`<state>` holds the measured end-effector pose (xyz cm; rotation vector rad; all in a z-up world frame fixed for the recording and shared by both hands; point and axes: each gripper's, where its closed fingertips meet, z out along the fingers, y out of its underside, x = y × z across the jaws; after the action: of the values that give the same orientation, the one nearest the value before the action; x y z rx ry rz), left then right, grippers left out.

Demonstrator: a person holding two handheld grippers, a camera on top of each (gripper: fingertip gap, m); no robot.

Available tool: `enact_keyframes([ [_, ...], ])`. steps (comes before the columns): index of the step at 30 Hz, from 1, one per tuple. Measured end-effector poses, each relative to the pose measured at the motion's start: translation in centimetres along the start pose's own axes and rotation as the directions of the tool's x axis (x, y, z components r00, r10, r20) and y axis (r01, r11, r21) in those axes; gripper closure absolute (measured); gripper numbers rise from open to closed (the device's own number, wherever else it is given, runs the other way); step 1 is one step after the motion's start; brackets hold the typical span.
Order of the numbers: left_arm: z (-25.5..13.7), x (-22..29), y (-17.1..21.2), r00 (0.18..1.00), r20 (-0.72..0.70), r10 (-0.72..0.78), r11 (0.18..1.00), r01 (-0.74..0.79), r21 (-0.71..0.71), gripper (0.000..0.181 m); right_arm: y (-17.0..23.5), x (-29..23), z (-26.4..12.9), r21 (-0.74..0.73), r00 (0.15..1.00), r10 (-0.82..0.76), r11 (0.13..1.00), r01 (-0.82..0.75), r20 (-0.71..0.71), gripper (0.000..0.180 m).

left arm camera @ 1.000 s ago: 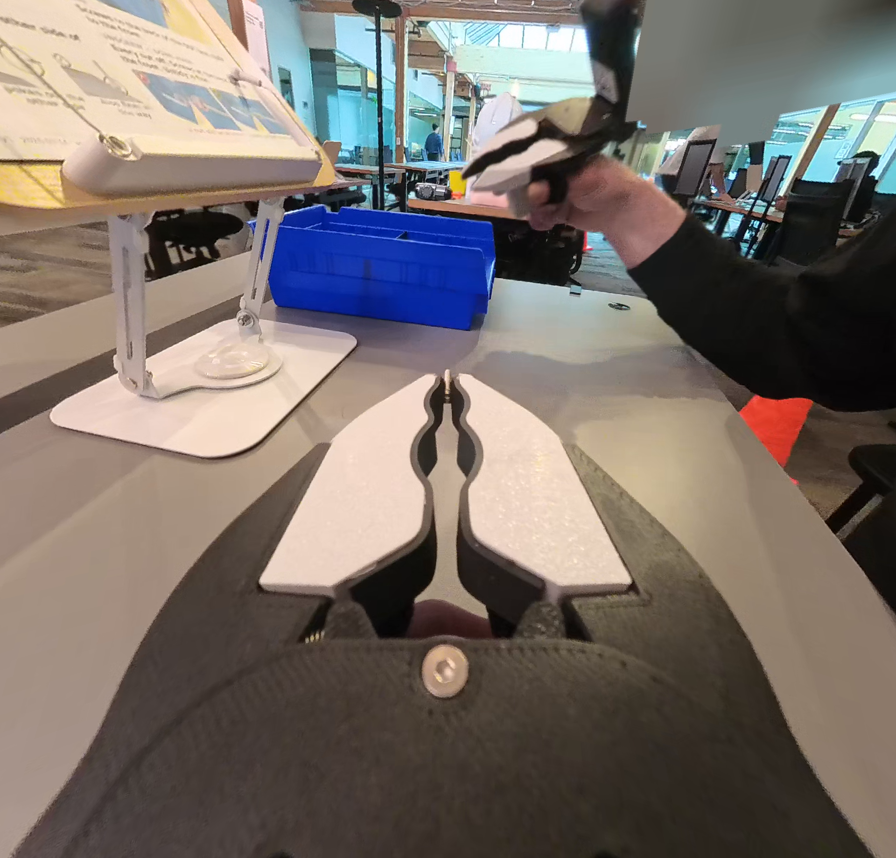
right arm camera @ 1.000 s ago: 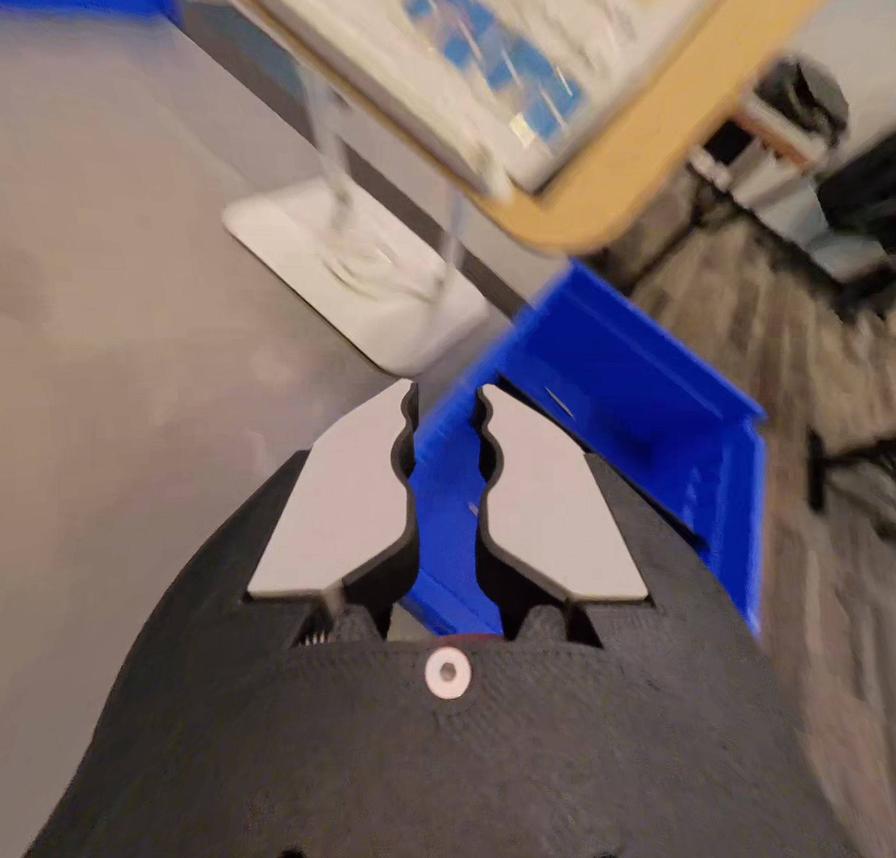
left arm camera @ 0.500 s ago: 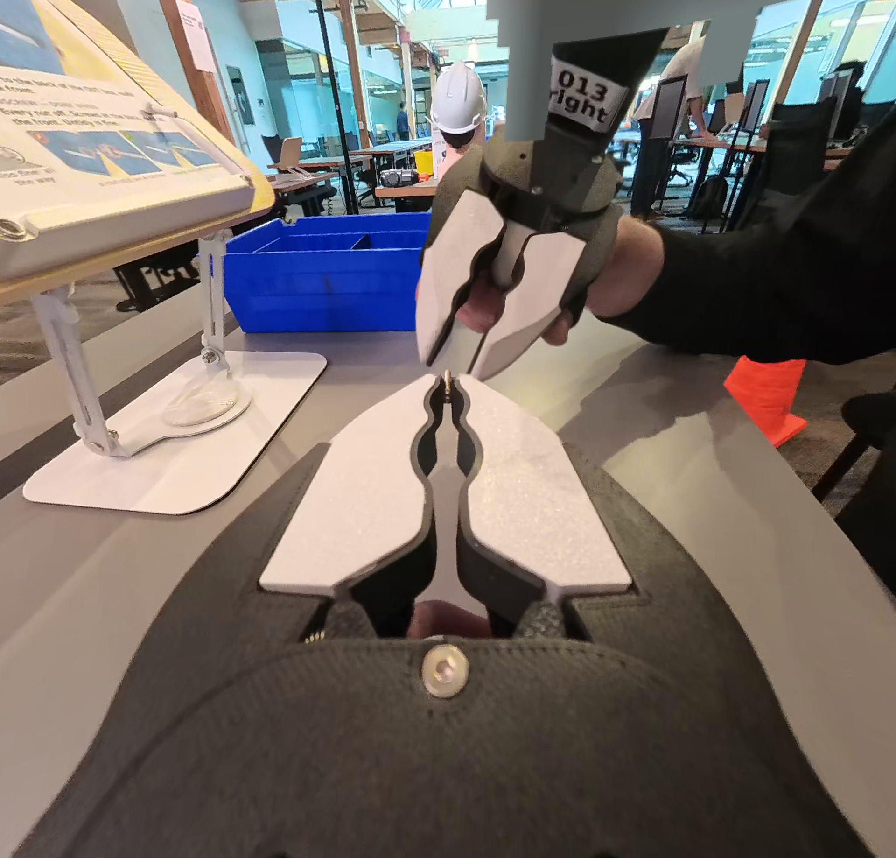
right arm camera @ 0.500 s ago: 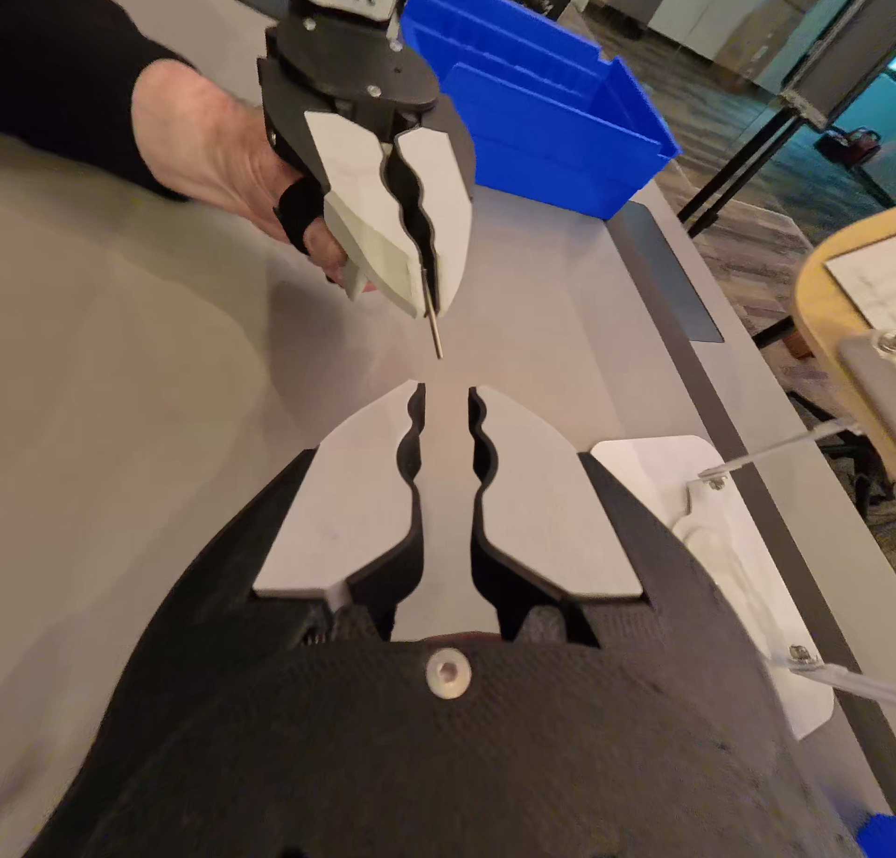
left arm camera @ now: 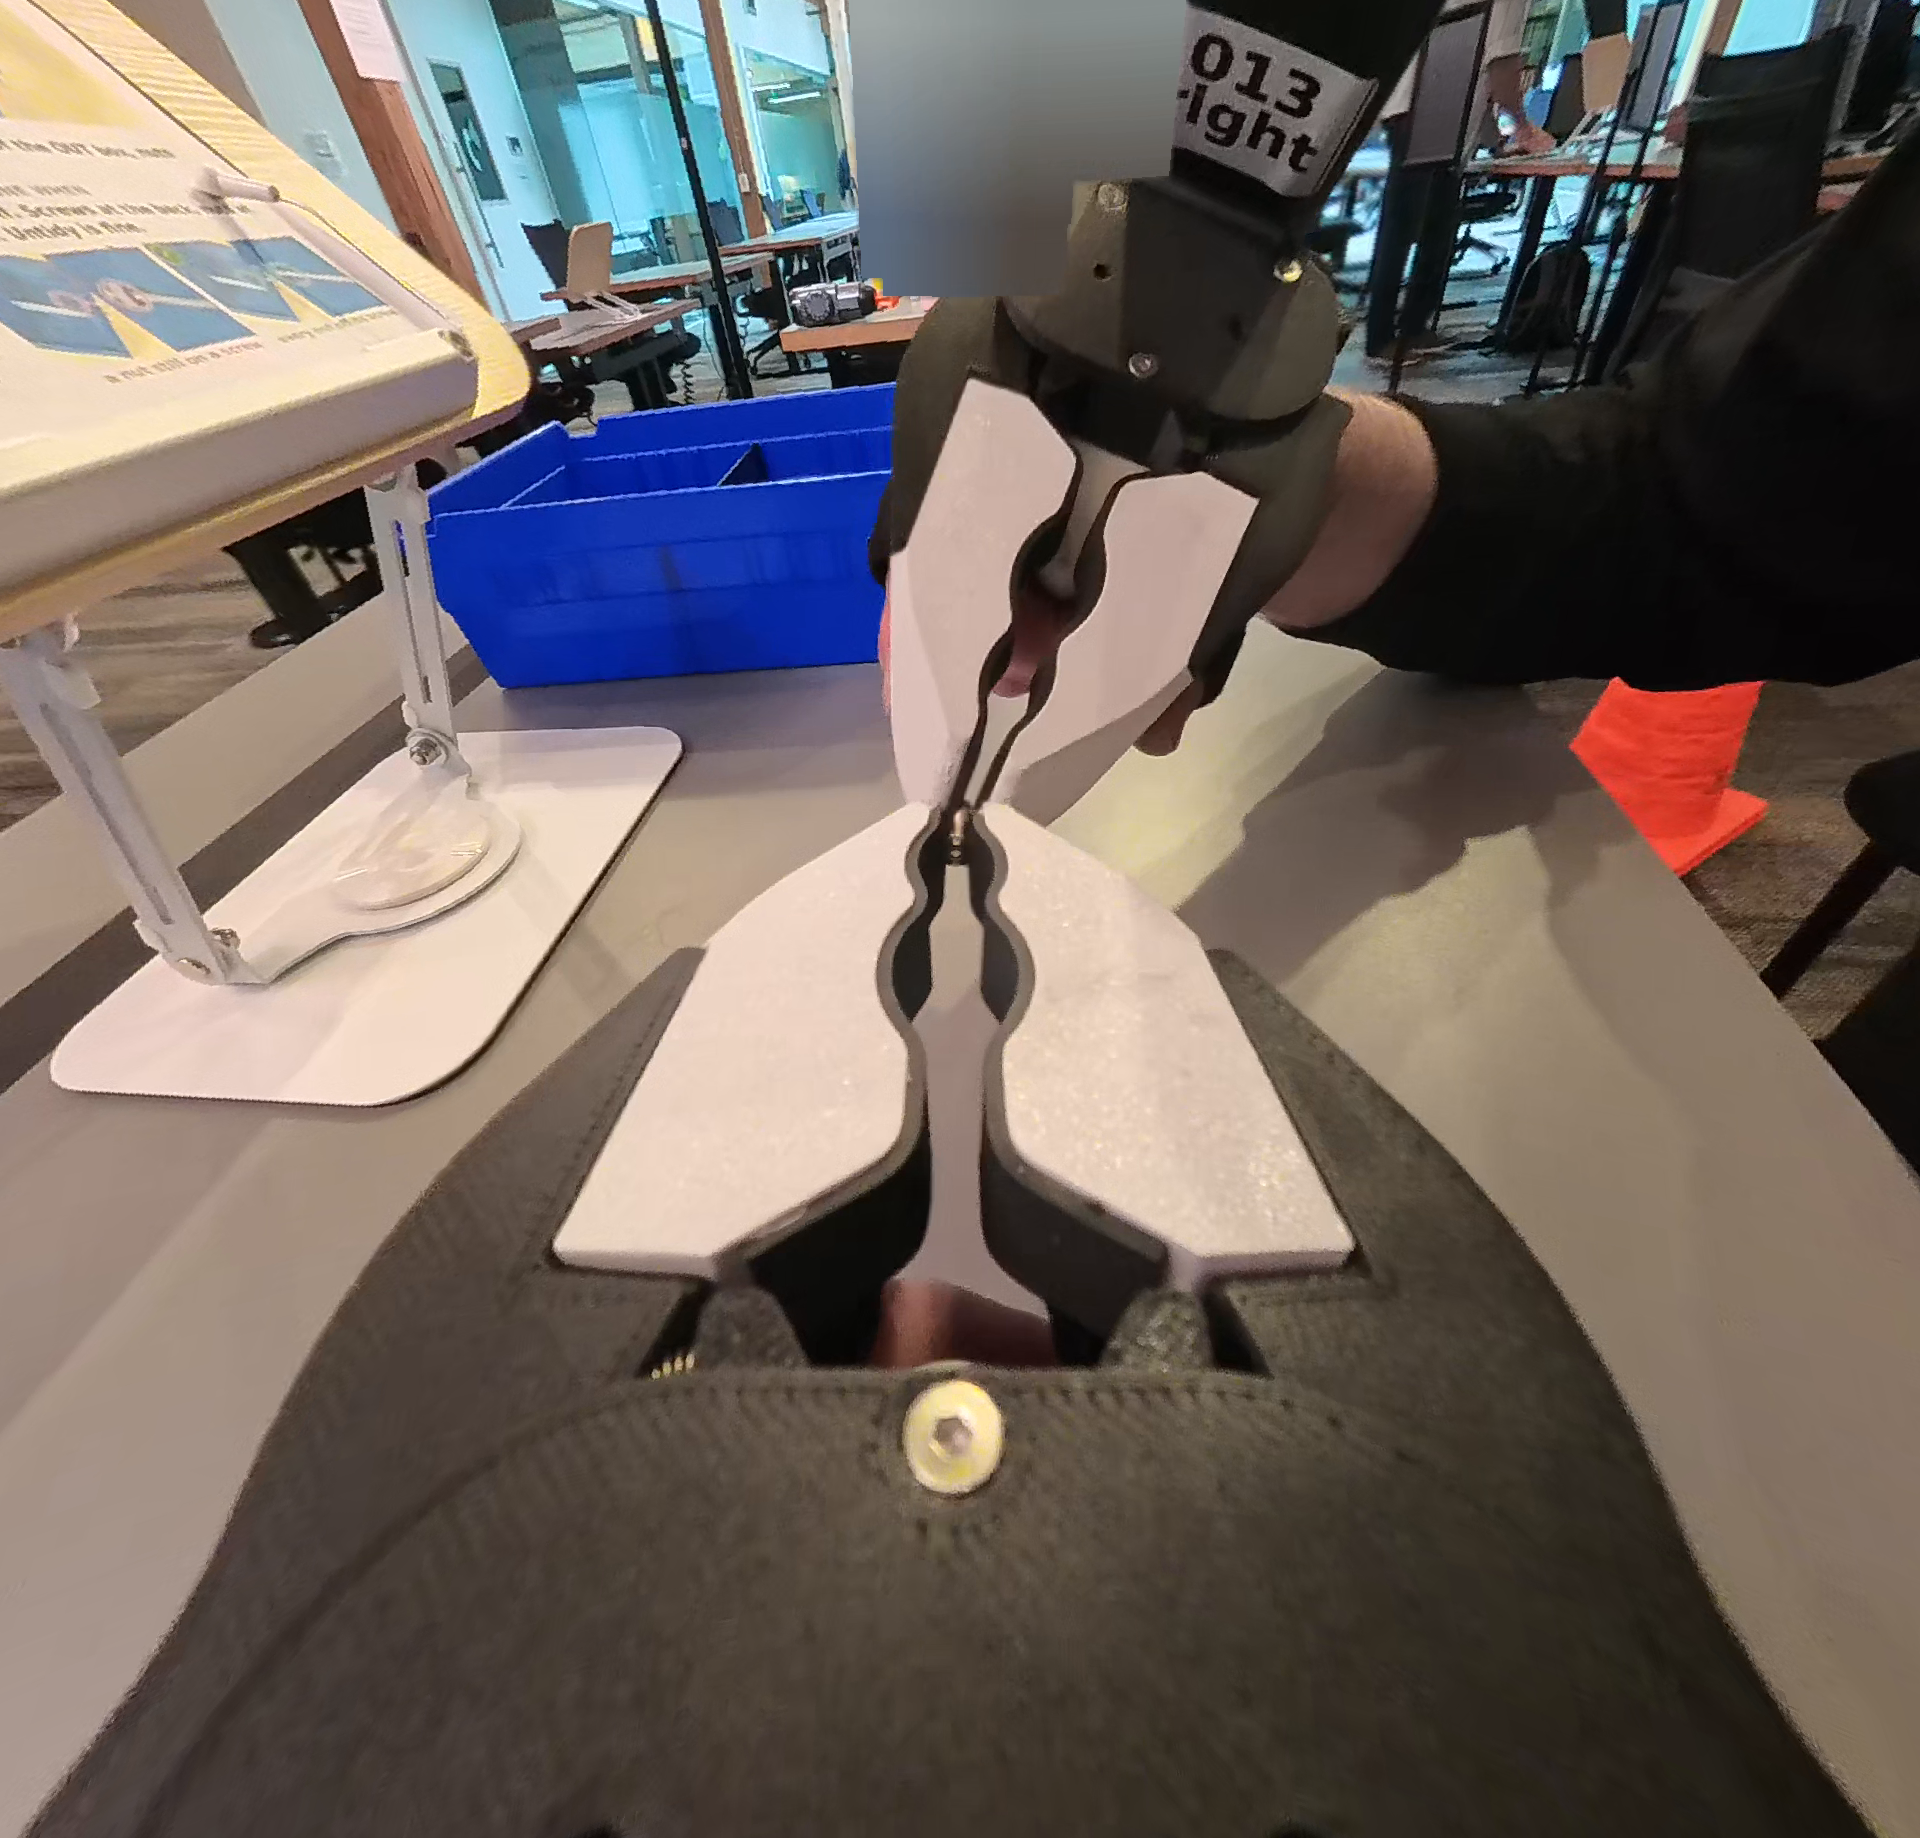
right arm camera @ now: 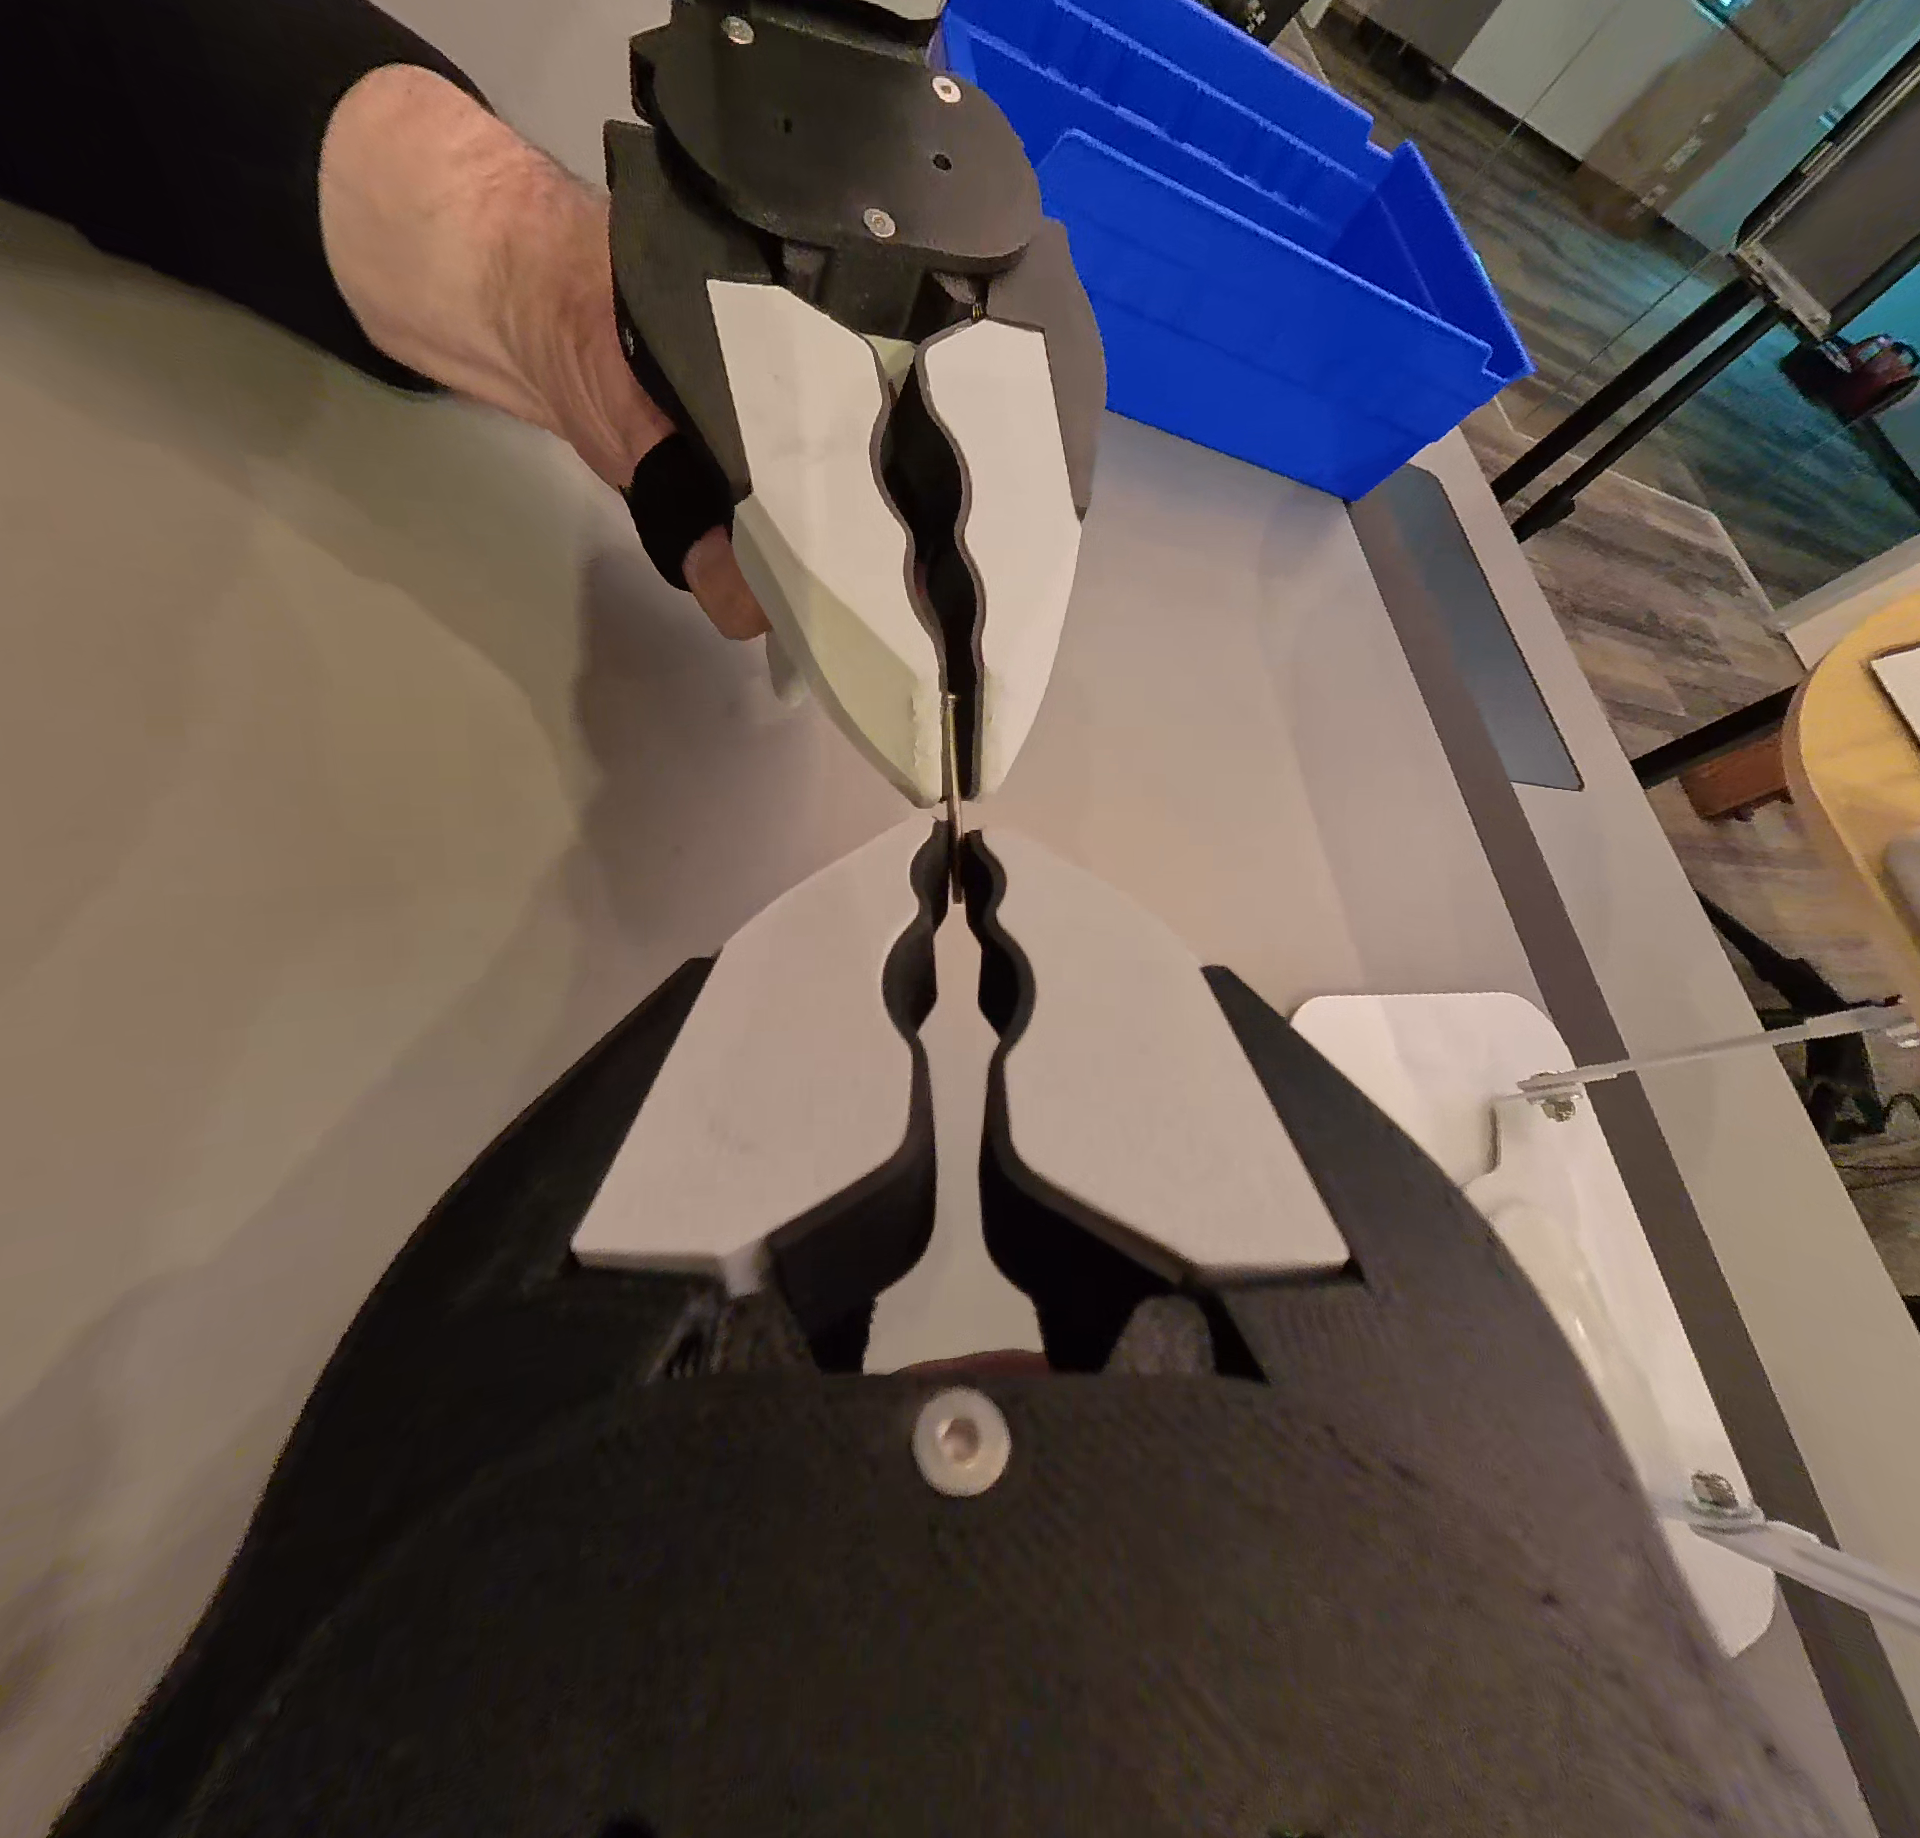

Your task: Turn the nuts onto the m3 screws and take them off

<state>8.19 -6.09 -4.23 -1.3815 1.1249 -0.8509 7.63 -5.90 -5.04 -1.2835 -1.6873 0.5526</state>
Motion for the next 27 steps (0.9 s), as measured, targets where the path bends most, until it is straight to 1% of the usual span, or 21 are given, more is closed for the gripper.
enact_keyframes([
  [2, 0.0, -0.3, -0.5, 1.000, 0.027, 0.007, 1.000, -0.007, 0.027, 0.172, 0.0, 0.1, -0.2, 0.008, 1.000, 0.005, 1.000, -0.005, -0.010, 0.178],
  [5, -0.6, -1.0, -1.2, 0.998, 0.067, -0.012, 0.997, 0.007, 0.077, 0.142, 0.5, 0.9, -1.2, -0.004, 0.999, 0.009, 1.000, -0.009, -0.053, 0.178],
  [6, -0.8, -1.3, -1.4, 0.997, 0.081, -0.007, 0.996, 0.000, 0.089, 0.137, 0.6, 1.2, -1.7, 0.005, 0.998, 0.021, 1.000, -0.020, -0.066, 0.178],
  [7, -1.0, -1.4, -1.5, 0.996, 0.085, -0.005, 0.996, -0.003, 0.091, 0.140, 0.8, 1.8, -2.5, 0.005, 0.996, 0.026, 1.000, -0.026, -0.091, 0.178],
  [8, -1.1, -1.4, -1.4, 0.997, 0.079, -0.003, 0.996, -0.004, 0.086, 0.153, 1.1, 2.8, -3.6, -0.003, 0.991, 0.026, 1.000, -0.027, -0.134, 0.178],
  [9, -1.3, -1.4, -1.2, 0.997, 0.071, 0.000, 0.997, -0.006, 0.082, 0.175, 1.4, 4.0, -4.9, -0.005, 0.983, 0.033, 0.999, -0.035, -0.181, 0.178],
  [10, -1.3, -1.7, -0.9, 0.997, 0.076, -0.007, 0.998, 0.002, 0.070, 0.181, 1.7, 5.3, -6.4, 0.001, 0.973, 0.048, 0.999, -0.049, -0.227, 0.178],
  [12, -1.3, -2.3, 0.2, 0.995, 0.099, -0.015, 0.999, 0.011, 0.031, 0.181, 2.7, 8.4, -9.9, -0.003, 0.939, 0.069, 0.997, -0.075, -0.338, 0.178],
  [15, -1.2, -3.0, 1.3, 0.992, 0.125, -0.025, 1.000, 0.025, 0.002, 0.181, 5.5, 13.6, -15.6, -0.038, 0.851, 0.084, 0.992, -0.122, -0.519, 0.178],
  [18, -1.3, -3.1, 1.7, 0.992, 0.116, -0.047, 0.999, 0.048, 0.000, 0.181, 9.3, 18.2, -20.6, -0.047, 0.757, 0.120, 0.980, -0.195, -0.642, 0.178],
  [20, -1.6, -3.6, 1.8, 0.989, 0.136, -0.059, 0.998, 0.059, 0.009, 0.181, 12.7, 21.1, -23.0, -0.067, 0.698, 0.144, 0.962, -0.266, -0.702, 0.178],
  [23, -1.6, -3.8, 2.2, 0.988, 0.137, -0.068, 0.998, 0.070, -0.006, 0.181, 17.7, 24.2, -24.5, -0.076, 0.644, 0.199, 0.925, -0.373, -0.739, 0.177],
  [27, -1.3, -3.9, 2.8, 0.986, 0.162, -0.023, 0.998, 0.032, -0.055, 0.181, 23.3, 26.5, -24.1, -0.119, 0.608, 0.241, 0.864, -0.490, -0.757, 0.178],
])
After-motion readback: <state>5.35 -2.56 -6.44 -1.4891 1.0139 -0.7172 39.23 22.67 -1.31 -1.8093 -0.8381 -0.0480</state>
